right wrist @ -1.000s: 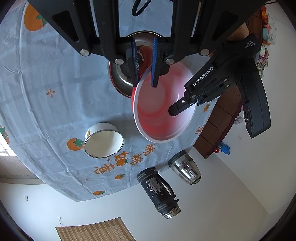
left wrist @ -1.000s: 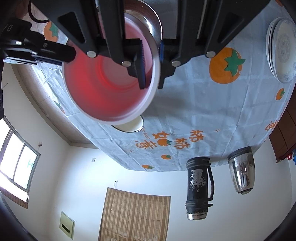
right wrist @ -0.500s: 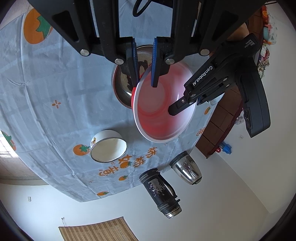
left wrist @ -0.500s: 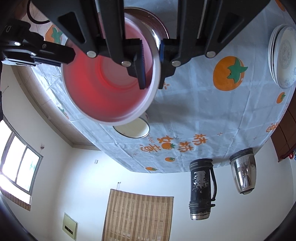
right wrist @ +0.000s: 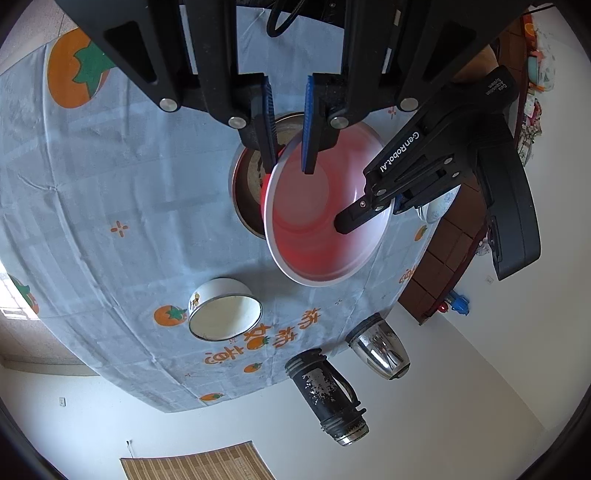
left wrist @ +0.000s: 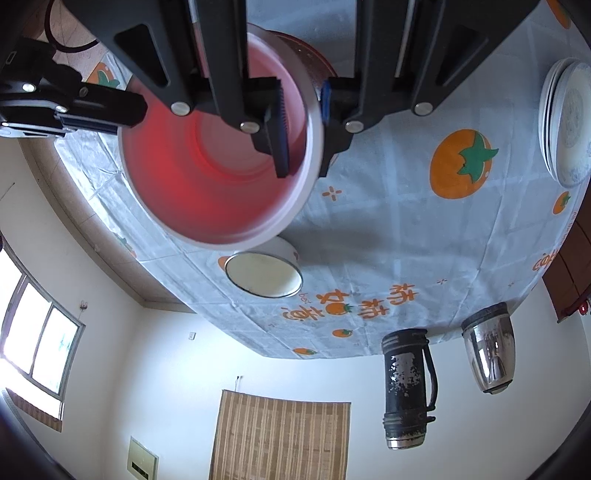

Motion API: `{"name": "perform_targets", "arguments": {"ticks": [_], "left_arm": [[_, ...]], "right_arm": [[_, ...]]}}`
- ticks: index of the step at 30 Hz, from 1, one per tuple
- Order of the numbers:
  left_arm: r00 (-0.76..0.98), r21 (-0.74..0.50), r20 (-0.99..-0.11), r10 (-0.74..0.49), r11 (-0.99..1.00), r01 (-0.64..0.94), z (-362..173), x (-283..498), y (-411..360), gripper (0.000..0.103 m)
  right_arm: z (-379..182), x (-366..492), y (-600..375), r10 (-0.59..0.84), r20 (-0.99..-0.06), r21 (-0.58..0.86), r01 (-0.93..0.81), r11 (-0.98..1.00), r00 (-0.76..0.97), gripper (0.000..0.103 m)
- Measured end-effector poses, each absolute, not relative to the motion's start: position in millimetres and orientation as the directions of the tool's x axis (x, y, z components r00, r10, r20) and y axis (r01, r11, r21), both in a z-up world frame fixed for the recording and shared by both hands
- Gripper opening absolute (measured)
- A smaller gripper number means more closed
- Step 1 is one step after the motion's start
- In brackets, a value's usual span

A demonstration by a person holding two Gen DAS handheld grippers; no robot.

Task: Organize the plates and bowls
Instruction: 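Lift the red bowl and carry it over the steel bowl, then lower the red bowl into the steel bowl and open the left gripper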

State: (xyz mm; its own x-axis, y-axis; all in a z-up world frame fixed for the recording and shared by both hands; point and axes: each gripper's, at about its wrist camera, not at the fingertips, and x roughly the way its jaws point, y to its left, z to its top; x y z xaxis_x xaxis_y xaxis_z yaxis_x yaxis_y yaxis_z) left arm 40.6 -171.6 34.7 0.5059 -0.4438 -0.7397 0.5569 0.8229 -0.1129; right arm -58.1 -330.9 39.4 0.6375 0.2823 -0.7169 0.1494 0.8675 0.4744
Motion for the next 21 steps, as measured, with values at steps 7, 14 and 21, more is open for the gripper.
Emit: {"name": "perform_targets", "arguments": {"ticks": [7,14,21], "left_arm": [[0.496,-0.087,-0.762,-0.417,0.824,0.559,27.2,38.6,-173.4,0.014],[0.475,-0.076,-0.789,-0.39,0.829,0.554,16.4,41.2,-174.8,0.014],[0.461,-0.063,-0.806,-0.371,0.829,0.556,9.4,44.1,-177.2,0.015]], "right_arm": [[31.1,-57.6,-330.2,0.308,-0.736,0.487,0.156,0.859,0.603,0.016],[21.1,-51.0,-332.1,0.342,-0.757,0.507,0.171,0.845,0.558,0.016],[13.1,-44.4,-332.4,0.359,-0.776,0.514,0.191,0.836,0.519,0.017]]}}
